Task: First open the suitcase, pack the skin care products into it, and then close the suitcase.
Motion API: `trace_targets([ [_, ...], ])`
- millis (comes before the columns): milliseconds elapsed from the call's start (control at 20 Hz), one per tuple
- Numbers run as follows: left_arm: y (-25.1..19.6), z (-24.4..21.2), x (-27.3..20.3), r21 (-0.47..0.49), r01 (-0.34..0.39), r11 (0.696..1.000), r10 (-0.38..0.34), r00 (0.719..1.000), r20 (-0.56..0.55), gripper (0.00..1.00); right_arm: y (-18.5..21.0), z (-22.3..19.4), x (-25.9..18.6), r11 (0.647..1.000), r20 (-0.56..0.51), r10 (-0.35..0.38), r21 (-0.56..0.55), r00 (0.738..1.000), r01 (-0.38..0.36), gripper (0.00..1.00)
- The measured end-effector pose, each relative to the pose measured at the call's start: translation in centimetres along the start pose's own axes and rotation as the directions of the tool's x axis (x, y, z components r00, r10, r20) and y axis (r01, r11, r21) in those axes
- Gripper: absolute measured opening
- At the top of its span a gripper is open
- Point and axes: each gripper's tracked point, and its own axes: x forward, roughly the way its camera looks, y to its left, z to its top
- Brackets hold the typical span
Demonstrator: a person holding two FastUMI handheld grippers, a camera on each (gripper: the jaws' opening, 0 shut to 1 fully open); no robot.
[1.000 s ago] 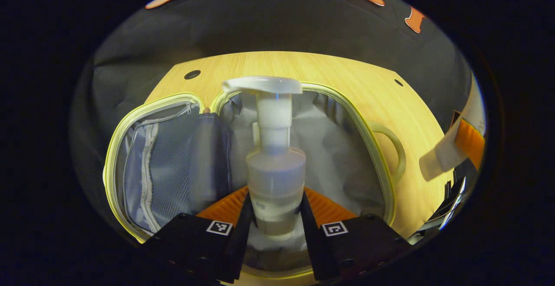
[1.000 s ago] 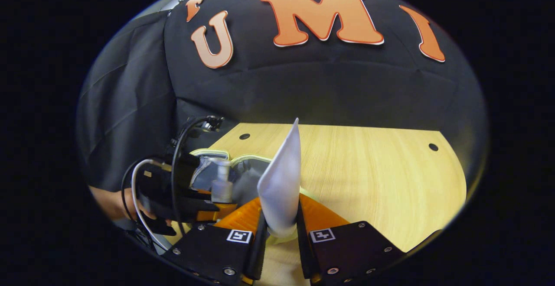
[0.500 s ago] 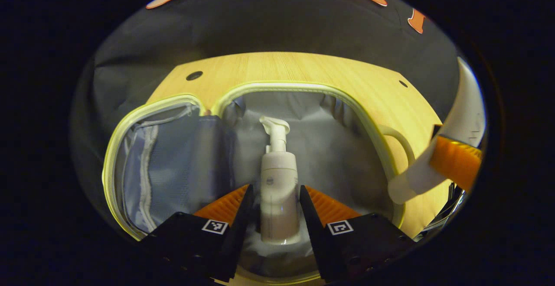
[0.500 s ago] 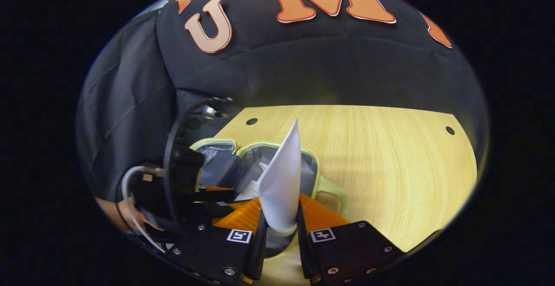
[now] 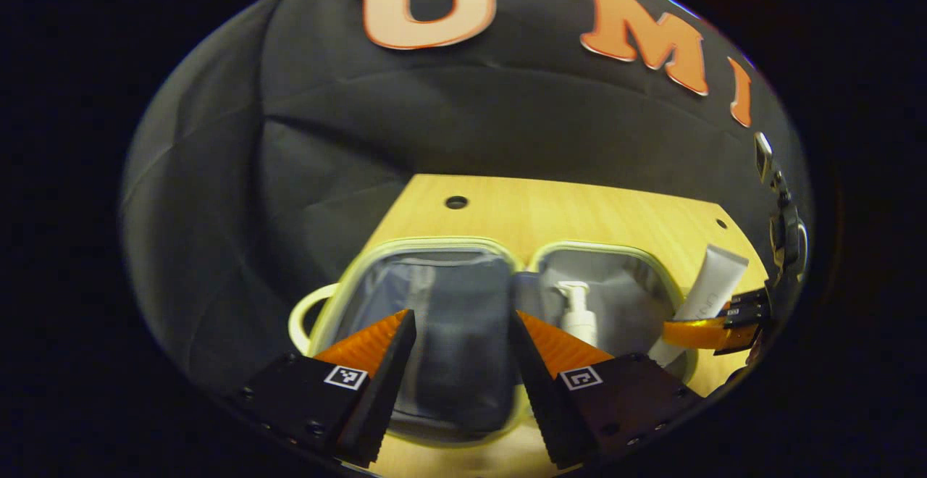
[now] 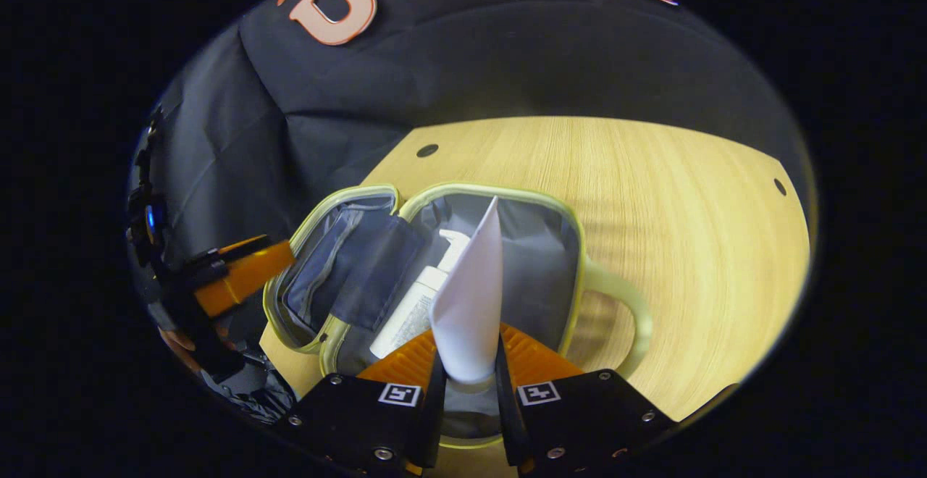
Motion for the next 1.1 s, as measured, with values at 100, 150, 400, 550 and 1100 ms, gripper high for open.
trace_targets([
  [100, 5.0, -0.7, 0.3, -0.060, -0.075, 0.995, 0.074, 0.997, -0.017, 0.81, -0.7, -0.9, 0.7, 0.999, -0.046, -0.036, 0.007, 0.998, 0.036, 0.35],
  [150, 7.4, -1.1, 0.5, -0.096, -0.113, 0.989, 0.111, 0.993, -0.031, 0.81, -1.2, -1.3, 1.3, 0.998, -0.068, -0.057, 0.014, 0.996, 0.058, 0.35],
  [400, 15.2, -3.0, 3.4, -0.399, -0.183, 0.898, 0.182, 0.982, -0.042, 0.85, -2.2, -1.2, 2.6, 0.986, -0.125, -0.112, 0.109, 0.986, 0.126, 0.29],
  [550, 17.6, -4.2, 3.8, -0.556, -0.161, 0.815, 0.149, 0.987, -0.066, 0.85, -2.4, -0.9, 3.1, 0.981, -0.122, -0.130, 0.128, 0.984, 0.145, 0.35],
  [1100, 19.9, -6.2, 7.2, -0.669, -0.105, 0.736, -0.015, 0.985, -0.171, 0.78, -2.1, 0.6, 2.2, 0.968, -0.030, -0.185, 0.168, 0.982, 0.187, 0.53],
])
